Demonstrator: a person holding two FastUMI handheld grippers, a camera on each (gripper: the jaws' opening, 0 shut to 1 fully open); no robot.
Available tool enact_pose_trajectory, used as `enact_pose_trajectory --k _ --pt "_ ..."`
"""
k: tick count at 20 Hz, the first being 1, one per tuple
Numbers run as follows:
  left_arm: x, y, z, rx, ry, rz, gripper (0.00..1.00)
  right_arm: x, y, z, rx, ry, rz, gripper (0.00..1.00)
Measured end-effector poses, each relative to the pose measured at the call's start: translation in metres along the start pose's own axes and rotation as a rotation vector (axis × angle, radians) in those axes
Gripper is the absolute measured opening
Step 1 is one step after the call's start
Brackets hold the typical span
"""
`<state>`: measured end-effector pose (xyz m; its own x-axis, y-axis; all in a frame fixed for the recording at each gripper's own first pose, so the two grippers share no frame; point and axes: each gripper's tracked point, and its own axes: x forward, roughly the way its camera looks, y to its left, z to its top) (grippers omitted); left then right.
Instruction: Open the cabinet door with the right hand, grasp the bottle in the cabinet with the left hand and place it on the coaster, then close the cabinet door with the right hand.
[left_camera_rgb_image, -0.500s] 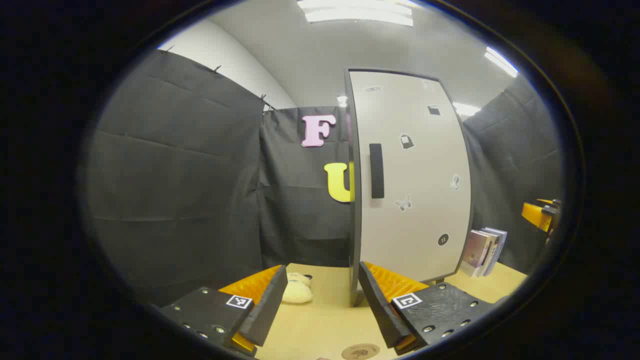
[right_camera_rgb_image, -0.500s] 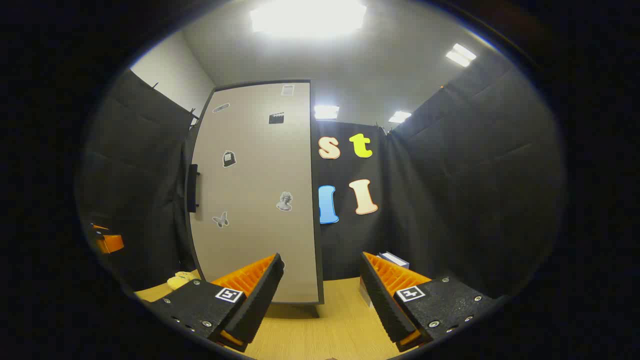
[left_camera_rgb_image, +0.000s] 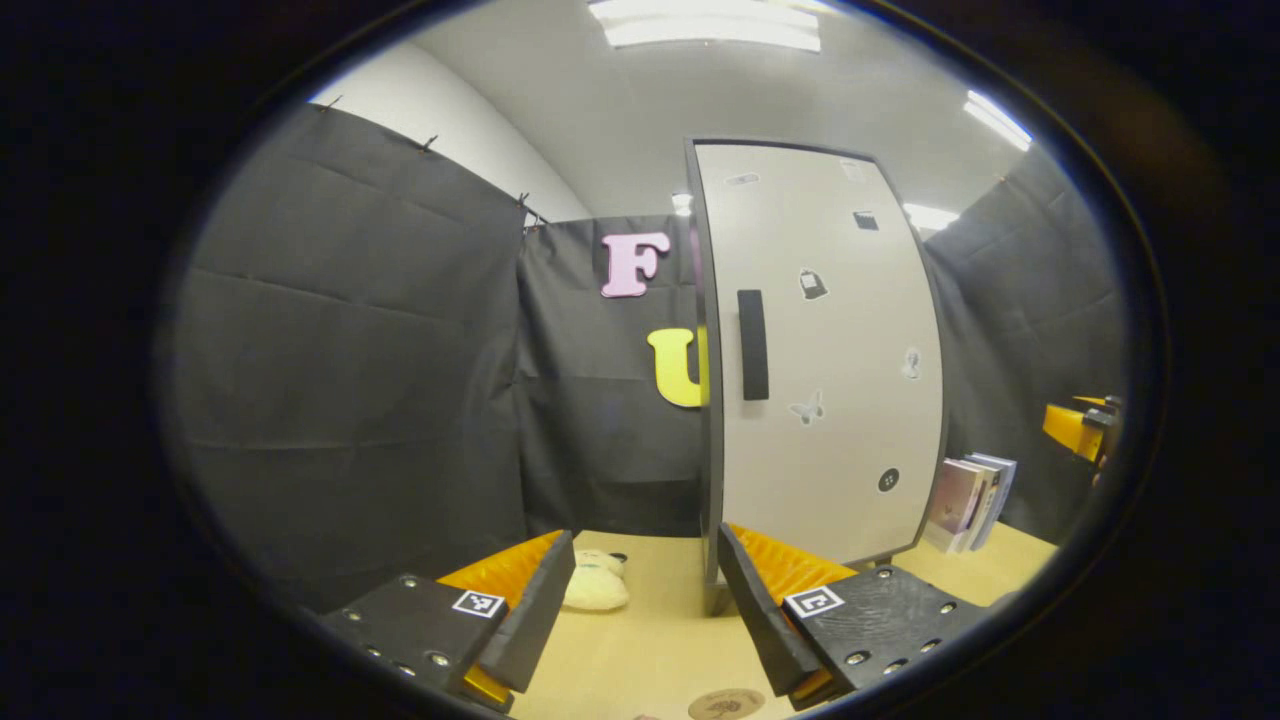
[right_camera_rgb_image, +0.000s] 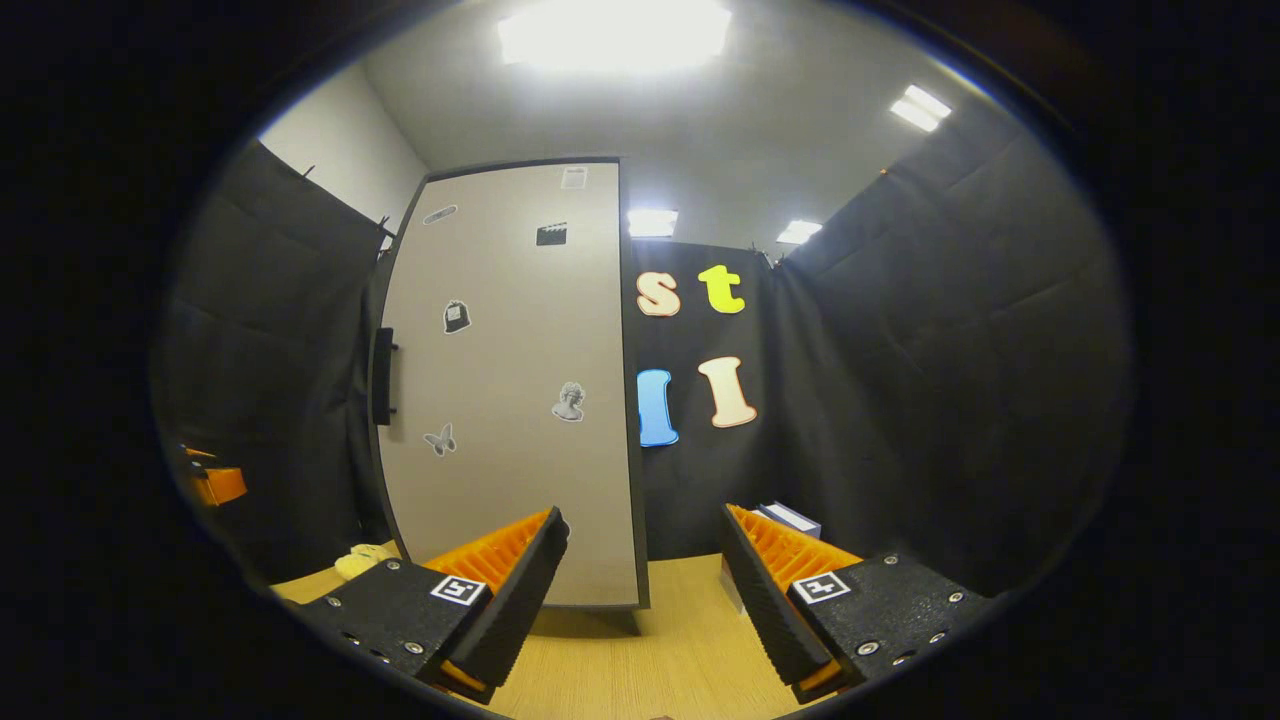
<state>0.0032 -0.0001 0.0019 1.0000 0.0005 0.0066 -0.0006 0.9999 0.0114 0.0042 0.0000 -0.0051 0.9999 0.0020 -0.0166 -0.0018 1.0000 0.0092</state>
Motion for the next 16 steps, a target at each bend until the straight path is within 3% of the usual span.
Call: enact_pose_trajectory --k 8,9,10,16 --pt "-0.006 0.003 0.003 0.005 -0.013 0.007 0.86 0.002 0.007 -0.004 -0.006 0.019 0.024 0.95" --pt "-0.007 0.006 0.004 0.006 -0.015 0.009 0.89 0.005 0.008 -0.002 -0.011 0.018 0.029 0.95" --pt "-0.011 0.008 0.006 0.008 -0.018 0.010 0.86 0.007 0.010 0.001 -0.011 0.015 0.036 0.95" --pt "-0.026 0.027 0.009 0.023 -0.027 0.049 0.89 0.032 0.038 0.025 -0.003 -0.014 0.105 0.95"
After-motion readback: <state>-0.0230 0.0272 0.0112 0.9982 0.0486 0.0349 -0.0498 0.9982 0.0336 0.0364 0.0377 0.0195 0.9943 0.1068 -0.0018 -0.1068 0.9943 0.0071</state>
